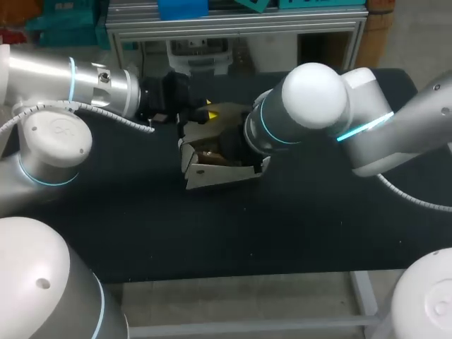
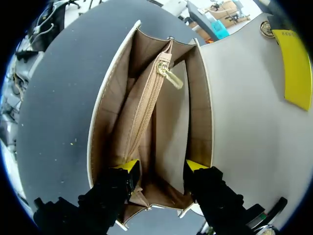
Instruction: Pick up the bag, open it, inspect its contents, close it, and place it on the opposite side
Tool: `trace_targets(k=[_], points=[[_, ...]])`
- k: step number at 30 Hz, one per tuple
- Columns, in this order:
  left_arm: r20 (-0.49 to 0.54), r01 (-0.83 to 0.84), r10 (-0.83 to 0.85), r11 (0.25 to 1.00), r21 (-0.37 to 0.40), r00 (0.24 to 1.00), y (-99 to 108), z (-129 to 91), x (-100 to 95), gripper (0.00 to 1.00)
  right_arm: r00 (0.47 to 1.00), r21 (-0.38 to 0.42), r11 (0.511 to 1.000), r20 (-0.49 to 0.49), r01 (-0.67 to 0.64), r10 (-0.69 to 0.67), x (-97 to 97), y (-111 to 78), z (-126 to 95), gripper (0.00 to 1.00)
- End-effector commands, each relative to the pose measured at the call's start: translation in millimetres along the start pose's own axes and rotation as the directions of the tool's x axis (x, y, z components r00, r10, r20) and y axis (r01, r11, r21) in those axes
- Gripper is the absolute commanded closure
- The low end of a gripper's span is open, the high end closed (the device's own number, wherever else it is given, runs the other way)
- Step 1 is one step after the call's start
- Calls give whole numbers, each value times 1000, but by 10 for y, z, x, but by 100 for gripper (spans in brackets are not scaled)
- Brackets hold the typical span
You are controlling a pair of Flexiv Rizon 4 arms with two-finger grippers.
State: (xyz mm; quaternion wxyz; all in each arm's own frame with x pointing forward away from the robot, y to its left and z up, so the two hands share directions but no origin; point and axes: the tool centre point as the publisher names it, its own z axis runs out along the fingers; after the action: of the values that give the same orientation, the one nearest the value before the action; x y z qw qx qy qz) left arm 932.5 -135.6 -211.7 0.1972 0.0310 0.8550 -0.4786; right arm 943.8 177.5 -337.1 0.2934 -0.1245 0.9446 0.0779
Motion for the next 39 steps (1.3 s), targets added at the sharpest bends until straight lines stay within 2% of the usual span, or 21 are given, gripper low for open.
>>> trace_targets(k=[1, 37, 38, 39], points=[[-3, -7, 7, 1000, 12, 1000, -8, -22, 14, 100, 1000, 5, 1000, 2, 1, -1, 42, -27, 48, 0], [-12, -29, 30, 1000, 6, 999, -5, -12, 26, 100, 999, 12, 1000, 21, 23, -23, 10, -17, -27, 0], [-12, -29, 29, 1000, 6, 999, -5, -11, 27, 100, 999, 12, 1000, 22, 24, -24, 7, -17, -29, 2], [-12, -29, 29, 1000, 5, 999, -5, -11, 27, 100, 999, 12, 1000, 23, 24, -24, 3, -18, -30, 8]])
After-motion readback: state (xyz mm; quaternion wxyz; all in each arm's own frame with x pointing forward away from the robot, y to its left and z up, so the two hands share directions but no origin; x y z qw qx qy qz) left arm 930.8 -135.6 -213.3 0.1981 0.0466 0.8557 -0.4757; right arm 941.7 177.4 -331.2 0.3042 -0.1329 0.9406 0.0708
